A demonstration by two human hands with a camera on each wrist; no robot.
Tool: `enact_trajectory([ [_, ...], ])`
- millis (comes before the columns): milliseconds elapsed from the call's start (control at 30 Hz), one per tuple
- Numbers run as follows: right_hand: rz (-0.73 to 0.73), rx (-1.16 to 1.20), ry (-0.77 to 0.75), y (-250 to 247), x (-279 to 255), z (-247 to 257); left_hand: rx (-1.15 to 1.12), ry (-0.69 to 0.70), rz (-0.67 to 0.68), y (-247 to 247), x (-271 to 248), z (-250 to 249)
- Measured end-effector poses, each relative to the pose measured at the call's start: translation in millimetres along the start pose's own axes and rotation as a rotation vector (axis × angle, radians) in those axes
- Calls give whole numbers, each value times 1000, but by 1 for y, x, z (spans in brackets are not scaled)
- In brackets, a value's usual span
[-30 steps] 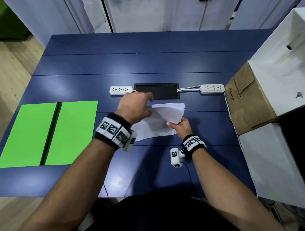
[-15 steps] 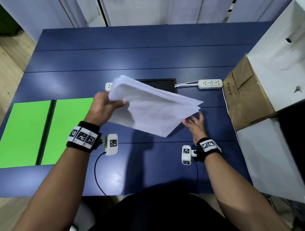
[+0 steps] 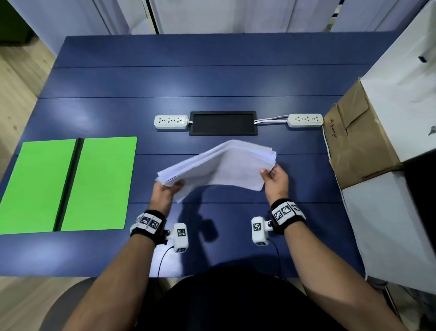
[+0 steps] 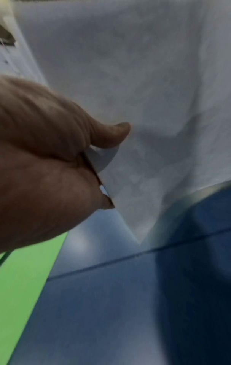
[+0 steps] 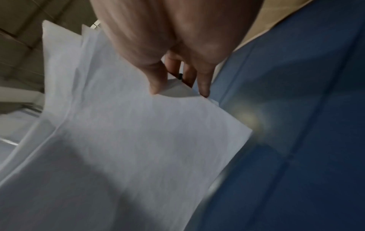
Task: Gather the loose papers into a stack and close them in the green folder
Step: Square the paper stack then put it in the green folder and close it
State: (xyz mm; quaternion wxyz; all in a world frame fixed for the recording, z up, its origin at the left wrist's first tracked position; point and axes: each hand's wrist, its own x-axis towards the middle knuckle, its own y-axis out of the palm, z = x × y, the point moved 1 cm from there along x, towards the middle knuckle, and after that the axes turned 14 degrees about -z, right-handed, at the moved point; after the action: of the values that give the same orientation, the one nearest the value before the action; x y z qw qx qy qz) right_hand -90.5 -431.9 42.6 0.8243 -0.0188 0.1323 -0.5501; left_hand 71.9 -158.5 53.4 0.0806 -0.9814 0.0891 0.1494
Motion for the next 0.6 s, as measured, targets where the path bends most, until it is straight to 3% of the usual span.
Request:
enact_trajectory([
  [100, 62, -107, 71, -3, -5, -30, -38, -101, 0, 1, -3, 18],
  [300, -13, -98, 104, -2, -9, -27, -66, -127, -41, -1, 2, 21],
  [500, 68, -228, 195, -1, -17, -42, -55, -165, -33, -3, 5, 30],
  [600, 51, -195, 167, -2, -13, -30, -27, -131, -38, -7, 6, 30],
])
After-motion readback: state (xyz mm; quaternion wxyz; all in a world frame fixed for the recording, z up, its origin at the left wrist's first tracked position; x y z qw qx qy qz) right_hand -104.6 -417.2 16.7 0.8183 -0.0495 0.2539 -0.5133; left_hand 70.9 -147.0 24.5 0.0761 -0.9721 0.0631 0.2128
